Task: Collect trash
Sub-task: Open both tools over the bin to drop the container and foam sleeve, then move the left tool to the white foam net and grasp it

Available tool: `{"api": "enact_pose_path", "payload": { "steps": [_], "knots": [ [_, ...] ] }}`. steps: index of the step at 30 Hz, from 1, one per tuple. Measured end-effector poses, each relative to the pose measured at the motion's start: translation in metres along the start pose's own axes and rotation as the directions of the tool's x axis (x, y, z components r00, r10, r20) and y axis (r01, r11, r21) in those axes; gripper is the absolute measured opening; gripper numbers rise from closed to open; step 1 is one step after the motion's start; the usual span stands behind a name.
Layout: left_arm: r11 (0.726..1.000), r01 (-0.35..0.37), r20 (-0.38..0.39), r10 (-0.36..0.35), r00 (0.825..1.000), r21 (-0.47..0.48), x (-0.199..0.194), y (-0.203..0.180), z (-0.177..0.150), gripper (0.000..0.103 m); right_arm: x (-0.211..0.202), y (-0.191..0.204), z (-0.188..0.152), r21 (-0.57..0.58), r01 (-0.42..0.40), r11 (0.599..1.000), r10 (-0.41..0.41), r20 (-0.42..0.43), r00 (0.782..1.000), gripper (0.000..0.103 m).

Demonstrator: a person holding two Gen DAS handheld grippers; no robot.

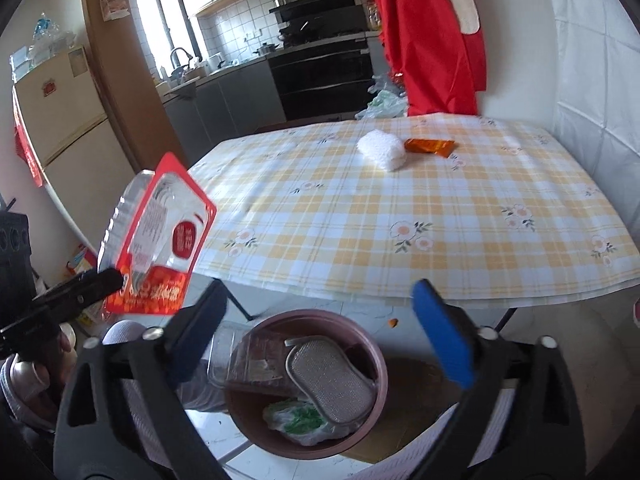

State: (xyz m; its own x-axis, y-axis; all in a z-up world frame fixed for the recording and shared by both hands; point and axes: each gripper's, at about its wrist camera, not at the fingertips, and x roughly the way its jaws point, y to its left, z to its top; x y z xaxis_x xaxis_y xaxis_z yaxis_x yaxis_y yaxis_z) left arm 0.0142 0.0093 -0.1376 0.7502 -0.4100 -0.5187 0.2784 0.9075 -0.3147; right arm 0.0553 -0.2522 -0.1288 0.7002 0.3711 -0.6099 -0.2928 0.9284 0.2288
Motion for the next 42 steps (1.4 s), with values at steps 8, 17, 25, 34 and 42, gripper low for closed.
{"api": "enact_pose_path", "payload": {
  "steps": [8, 17, 25, 34, 42],
  "knots": [
    [1.000, 0.005, -0.035, -0.005, 0.999, -0.004, 0.006, 0.000, -0.008, 0.067, -0.002, -0.010, 0.003, 0.023, 0.045, 0.999, -0.045, 0.013, 0.999, 0.097],
    [0.999, 0.047, -0.069, -0.048, 0.996, -0.027, 0.012, 0.000, -0.012, 0.068, 0.001, -0.012, -0.002, 0.032, 0.049, 0.998, -0.049, -0.003, 0.999, 0.097],
    [0.999, -0.021, -0.092, 0.017, 0.996, -0.042, 0.016, 0.005, -0.018, 0.095, 0.007, -0.012, -0.004, 0.031, 0.053, 0.998, -0.052, -0.018, 0.998, 0.097],
    [0.993, -0.109, -0.080, 0.105, 0.991, -0.049, 0.014, 0.016, -0.019, 0.097, 0.009, -0.013, -0.006, 0.035, 0.061, 0.998, -0.060, -0.028, 0.998, 0.097],
    [0.987, -0.145, -0.085, 0.140, 0.987, -0.061, 0.017, 0.022, -0.018, 0.097, 0.013, -0.018, -0.008, 0.042, 0.069, 0.997, -0.067, -0.037, 0.997, 0.097]
  ]
}}
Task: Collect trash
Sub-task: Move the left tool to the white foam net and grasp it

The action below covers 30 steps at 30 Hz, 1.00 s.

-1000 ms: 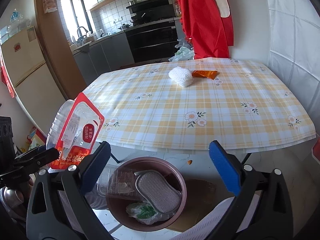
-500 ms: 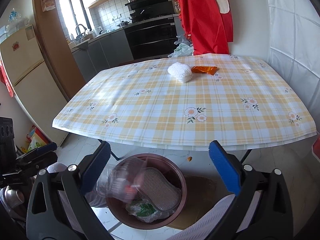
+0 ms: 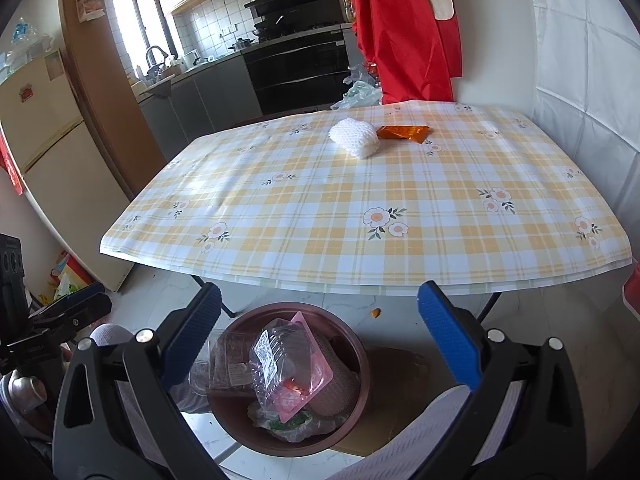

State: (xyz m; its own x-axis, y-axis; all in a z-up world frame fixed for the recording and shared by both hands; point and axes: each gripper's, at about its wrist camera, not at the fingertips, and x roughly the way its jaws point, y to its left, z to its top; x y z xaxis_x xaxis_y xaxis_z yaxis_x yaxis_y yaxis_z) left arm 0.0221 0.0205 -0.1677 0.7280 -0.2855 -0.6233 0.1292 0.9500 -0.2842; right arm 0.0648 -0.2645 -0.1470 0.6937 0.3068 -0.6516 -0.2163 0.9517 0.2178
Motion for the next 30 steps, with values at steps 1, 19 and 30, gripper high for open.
{"api": "enact_pose_path", "payload": {
  "steps": [1, 19, 30],
  "knots": [
    [1.000, -0.007, 0.000, 0.007, 1.000, 0.000, 0.001, 0.001, 0.001, 0.097, 0.001, -0.001, 0.000, 0.001, 0.002, 1.000, -0.002, -0.003, 1.000, 0.097],
    [0.997, -0.077, 0.003, 0.077, 0.997, 0.032, 0.040, 0.011, 0.043, 0.097, 0.033, -0.032, 0.021, 0.006, 0.060, 0.998, -0.060, -0.036, 0.998, 0.097],
    [0.995, 0.000, -0.026, 0.003, 1.000, 0.098, 0.116, -0.027, 0.114, 0.097, 0.071, -0.079, 0.063, 0.036, 0.107, 0.994, -0.105, -0.034, 0.994, 0.097]
  ]
}}
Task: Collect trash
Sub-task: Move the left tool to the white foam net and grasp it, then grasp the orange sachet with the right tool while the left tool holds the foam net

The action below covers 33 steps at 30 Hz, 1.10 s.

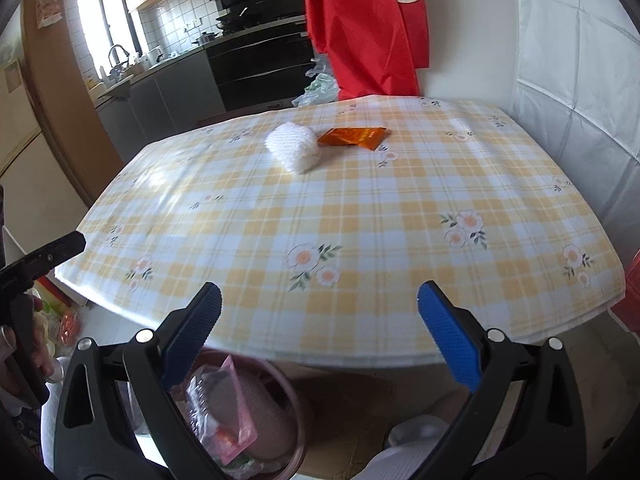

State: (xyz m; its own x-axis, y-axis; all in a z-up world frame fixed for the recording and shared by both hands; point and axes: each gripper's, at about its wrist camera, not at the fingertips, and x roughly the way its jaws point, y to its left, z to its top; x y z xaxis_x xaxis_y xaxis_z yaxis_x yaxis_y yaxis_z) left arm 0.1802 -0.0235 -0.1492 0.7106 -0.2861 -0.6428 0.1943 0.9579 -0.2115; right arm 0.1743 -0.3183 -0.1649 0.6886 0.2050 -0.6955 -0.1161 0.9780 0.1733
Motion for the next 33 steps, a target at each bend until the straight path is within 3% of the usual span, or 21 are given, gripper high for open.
{"api": "enact_pose_path", "payload": {
  "steps": [5, 13, 19, 23, 25, 26, 28, 30, 33],
  "knots": [
    [0.999, 0.026, -0.037, -0.025, 0.999, 0.035, 0.064, -0.021, 0.047, 0.097, 0.025, -0.026, 0.028, 0.016, 0.019, 1.000, -0.019, 0.011, 1.000, 0.097],
    [0.996, 0.041, -0.128, -0.051, 0.991, -0.078, 0.208, -0.041, 0.114, 0.097, 0.077, -0.072, 0.068, 0.047, 0.018, 0.999, -0.017, -0.003, 1.000, 0.097],
    [0.985, 0.002, -0.198, -0.037, 0.980, -0.174, 0.286, -0.033, 0.136, 0.090, 0.107, -0.089, 0.088, 0.020, 0.021, 1.000, -0.021, -0.031, 0.999, 0.097],
    [0.985, -0.004, -0.245, -0.038, 0.969, -0.170, 0.318, -0.030, 0.140, 0.088, 0.129, -0.091, 0.099, -0.027, 0.004, 1.000, -0.005, -0.044, 0.999, 0.097],
    [0.990, 0.025, -0.253, -0.060, 0.966, -0.140, 0.321, -0.027, 0.138, 0.065, 0.144, -0.086, 0.107, -0.096, -0.019, 0.995, 0.012, -0.072, 0.997, 0.097],
    [0.991, 0.041, -0.250, -0.073, 0.966, -0.131, 0.319, -0.026, 0.136, 0.061, 0.153, -0.083, 0.112, -0.141, -0.021, 0.990, 0.009, -0.089, 0.996, 0.097],
    [0.990, 0.068, -0.240, -0.096, 0.966, -0.121, 0.311, -0.021, 0.133, 0.043, 0.168, -0.076, 0.122, -0.229, -0.017, 0.973, -0.009, -0.111, 0.994, 0.097],
    [0.990, 0.095, -0.241, -0.117, 0.963, -0.101, 0.301, -0.015, 0.131, 0.036, 0.185, -0.068, 0.132, -0.313, -0.007, 0.950, -0.034, -0.127, 0.991, 0.096],
    [0.994, 0.100, -0.229, -0.107, 0.968, -0.040, 0.279, -0.004, 0.129, 0.018, 0.217, -0.059, 0.146, -0.377, -0.016, 0.926, -0.062, -0.193, 0.979, 0.080]
  ]
}}
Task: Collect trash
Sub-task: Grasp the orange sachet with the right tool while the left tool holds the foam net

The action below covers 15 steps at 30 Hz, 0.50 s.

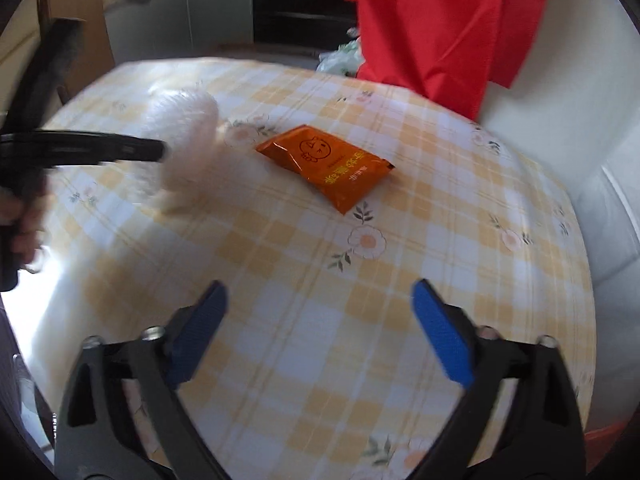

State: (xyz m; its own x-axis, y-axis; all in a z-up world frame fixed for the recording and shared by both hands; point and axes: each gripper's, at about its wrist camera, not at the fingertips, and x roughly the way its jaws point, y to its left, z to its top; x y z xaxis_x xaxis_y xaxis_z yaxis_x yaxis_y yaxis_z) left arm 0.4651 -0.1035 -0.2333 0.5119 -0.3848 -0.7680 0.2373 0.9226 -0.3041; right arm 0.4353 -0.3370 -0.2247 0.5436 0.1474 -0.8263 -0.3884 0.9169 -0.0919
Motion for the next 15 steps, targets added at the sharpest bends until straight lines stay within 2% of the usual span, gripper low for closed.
{"api": "enact_pose_path", "payload": {
  "steps": [3, 5, 6, 7, 11, 14, 15],
  "knots": [
    [1.000, 0.020, 0.016, -0.020, 1.000, -0.008, -0.024, 0.019, -0.010, 0.016, 0.021, 0.004, 0.023, -0.027, 0.005, 1.000, -0.005, -0.010, 1.000, 0.078],
    [1.000, 0.022, 0.034, -0.022, 0.999, -0.016, -0.040, 0.032, -0.018, 0.015, 0.034, 0.007, 0.036, -0.043, 0.015, 0.999, -0.016, -0.012, 1.000, 0.070],
    [1.000, 0.022, 0.042, -0.021, 0.999, -0.018, -0.047, 0.038, -0.023, 0.015, 0.042, 0.010, 0.045, -0.052, 0.027, 0.998, -0.028, -0.017, 0.999, 0.061],
    [0.999, 0.022, 0.050, -0.021, 0.999, -0.024, -0.054, 0.044, -0.028, 0.015, 0.048, 0.012, 0.051, -0.057, 0.033, 0.998, -0.034, -0.024, 0.999, 0.059],
    [0.999, 0.025, 0.089, -0.022, 0.996, -0.036, -0.077, 0.059, -0.042, 0.014, 0.073, 0.022, 0.077, -0.087, 0.059, 0.994, -0.063, -0.043, 0.997, 0.056],
    [0.999, 0.030, 0.129, -0.025, 0.991, -0.037, -0.095, 0.064, -0.051, 0.014, 0.092, 0.019, 0.089, -0.037, 0.054, 0.998, -0.057, -0.092, 0.994, 0.046],
    [0.999, 0.033, 0.138, -0.028, 0.990, -0.037, -0.099, 0.065, -0.054, 0.014, 0.096, 0.014, 0.093, 0.008, 0.040, 0.999, -0.039, -0.109, 0.993, 0.037]
  ]
}}
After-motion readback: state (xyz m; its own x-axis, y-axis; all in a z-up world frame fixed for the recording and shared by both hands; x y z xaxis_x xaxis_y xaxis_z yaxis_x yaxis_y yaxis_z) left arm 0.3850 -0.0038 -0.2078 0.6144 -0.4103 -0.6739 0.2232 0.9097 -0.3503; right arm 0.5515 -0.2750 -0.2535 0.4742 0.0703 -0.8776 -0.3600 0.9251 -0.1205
